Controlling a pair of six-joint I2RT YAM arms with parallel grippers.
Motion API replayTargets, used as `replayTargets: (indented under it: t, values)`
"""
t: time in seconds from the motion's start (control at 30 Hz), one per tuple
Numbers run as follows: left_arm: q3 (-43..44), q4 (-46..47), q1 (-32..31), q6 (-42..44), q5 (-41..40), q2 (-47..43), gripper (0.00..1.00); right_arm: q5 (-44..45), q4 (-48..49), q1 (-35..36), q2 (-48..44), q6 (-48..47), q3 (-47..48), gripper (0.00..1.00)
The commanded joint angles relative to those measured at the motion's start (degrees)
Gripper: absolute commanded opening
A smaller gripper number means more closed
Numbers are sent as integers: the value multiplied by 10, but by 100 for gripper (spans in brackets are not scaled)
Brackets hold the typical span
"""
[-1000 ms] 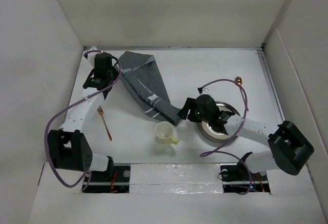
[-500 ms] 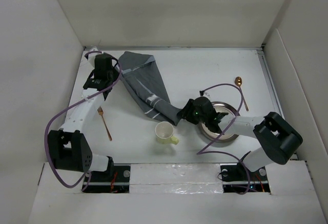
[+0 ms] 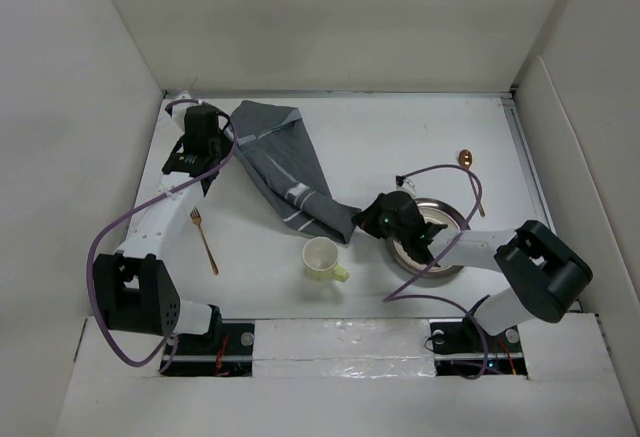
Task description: Set the dinner table for one person
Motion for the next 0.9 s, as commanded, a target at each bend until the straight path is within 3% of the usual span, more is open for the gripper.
replayTargets:
  t: [0.0, 0.1, 0.17, 0.27, 0.47, 0.87]
  values:
    - [19, 8, 1, 7, -19, -27, 0, 59, 74, -3, -69, -34, -2, 0]
    - [52, -2, 1, 9, -35, -36, 0, 87, 37, -3, -110, -79, 32, 0]
    - [80, -1, 1, 7, -46, -46, 0, 126, -40, -3, -172, -140, 78, 0]
    - [179, -11, 1, 4, -41, -59, 0, 161, -123, -28, -230, -215, 186, 0]
    - [333, -44, 1, 7, -41, -71, 0, 132, -268, -103, -280, -284, 375, 0]
    - [299, -18, 1, -7, -15, -158, 0, 155, -391, -131, -314, -343, 503, 0]
